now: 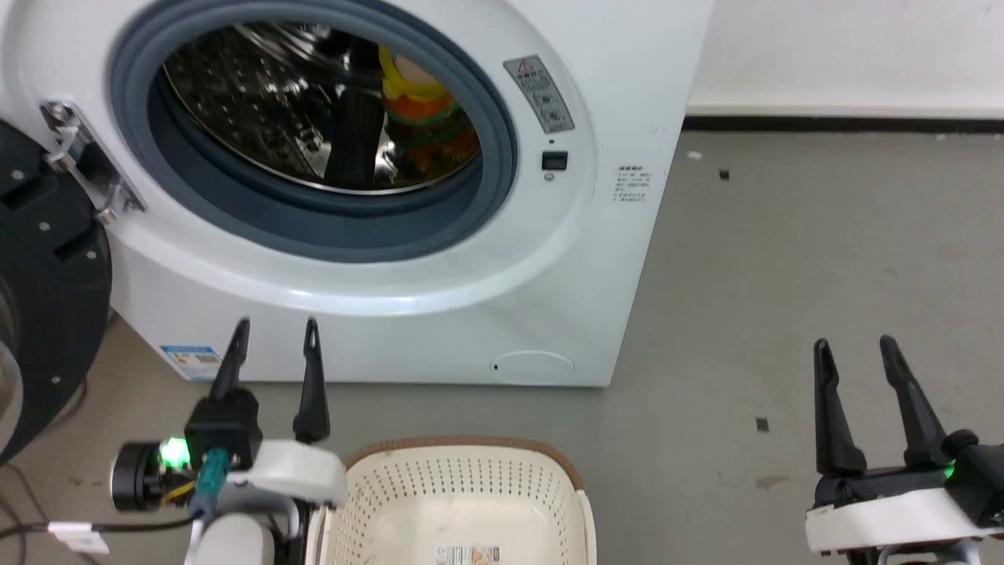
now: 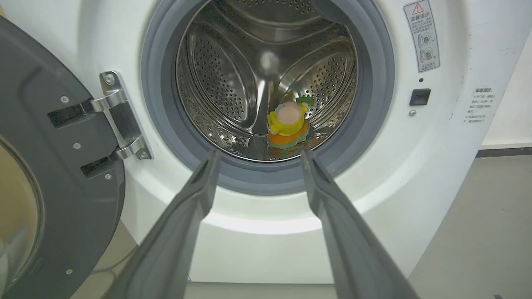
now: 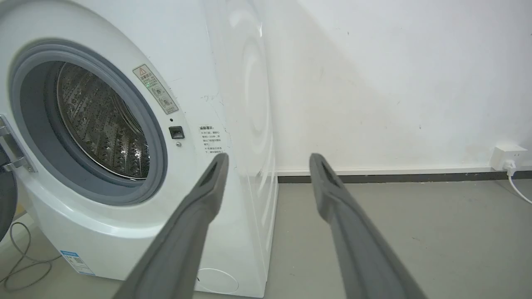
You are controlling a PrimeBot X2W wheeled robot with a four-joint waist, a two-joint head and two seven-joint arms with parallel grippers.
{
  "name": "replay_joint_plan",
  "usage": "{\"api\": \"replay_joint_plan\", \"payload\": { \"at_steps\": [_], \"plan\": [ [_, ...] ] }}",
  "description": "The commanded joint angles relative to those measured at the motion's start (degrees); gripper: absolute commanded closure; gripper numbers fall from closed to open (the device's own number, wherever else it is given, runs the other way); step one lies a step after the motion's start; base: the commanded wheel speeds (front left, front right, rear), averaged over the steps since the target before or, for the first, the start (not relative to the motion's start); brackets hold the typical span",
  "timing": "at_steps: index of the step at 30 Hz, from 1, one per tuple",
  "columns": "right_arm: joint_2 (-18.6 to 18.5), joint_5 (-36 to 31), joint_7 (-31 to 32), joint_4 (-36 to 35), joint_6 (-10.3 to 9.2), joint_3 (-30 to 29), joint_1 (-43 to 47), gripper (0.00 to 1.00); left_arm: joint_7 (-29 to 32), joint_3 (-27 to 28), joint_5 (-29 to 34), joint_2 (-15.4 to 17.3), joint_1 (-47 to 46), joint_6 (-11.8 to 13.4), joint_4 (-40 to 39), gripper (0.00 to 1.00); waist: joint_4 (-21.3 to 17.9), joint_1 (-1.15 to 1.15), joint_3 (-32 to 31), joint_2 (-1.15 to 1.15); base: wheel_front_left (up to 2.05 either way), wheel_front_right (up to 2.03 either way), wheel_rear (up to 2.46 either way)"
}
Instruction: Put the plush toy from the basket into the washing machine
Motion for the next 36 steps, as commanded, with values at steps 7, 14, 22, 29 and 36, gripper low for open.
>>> {"api": "replay_joint_plan", "payload": {
  "at_steps": [7, 14, 22, 29, 36],
  "plan": [
    [0.0, 0.2, -0.3, 0.3, -0.04, 0.5, 4.0, 0.0, -0.3, -0.3, 0.5, 0.3, 8.2, 0.8, -1.9, 0.0, -0.4, 0.01, -5.2, 0.0, 0.0, 0.0, 0.0],
    [0.0, 0.1, 0.0, 0.2, 0.0, 0.4, 4.0, 1.0, 0.1, -0.5, 0.0, 0.0, 8.9, 0.4, -1.9, 1.0, 0.0, 0.01, -5.5, 0.0, 0.0, 0.0, 0.0],
    [0.0, -0.5, 0.9, 0.2, 0.0, 0.6, 3.9, 1.0, 0.9, -0.5, 0.0, -0.1, 9.0, 0.2, -2.5, 1.0, -0.1, 0.01, -5.6, 0.0, 0.0, 0.0, 0.0],
    [0.0, -1.0, 1.7, 0.2, 0.0, 0.8, 3.8, 1.0, 1.7, -0.5, 0.1, -0.2, 9.2, 0.0, -3.1, 1.0, -0.2, 0.01, -5.7, 0.0, 0.0, 0.0, 0.0],
    [0.0, -1.4, 2.4, 0.2, -0.01, 1.0, 3.7, 1.0, 2.4, -0.5, 0.1, -0.3, 9.4, -0.1, -3.7, 1.0, -0.3, 0.01, -5.8, 0.0, 0.0, 0.0, 0.0]
  ]
}}
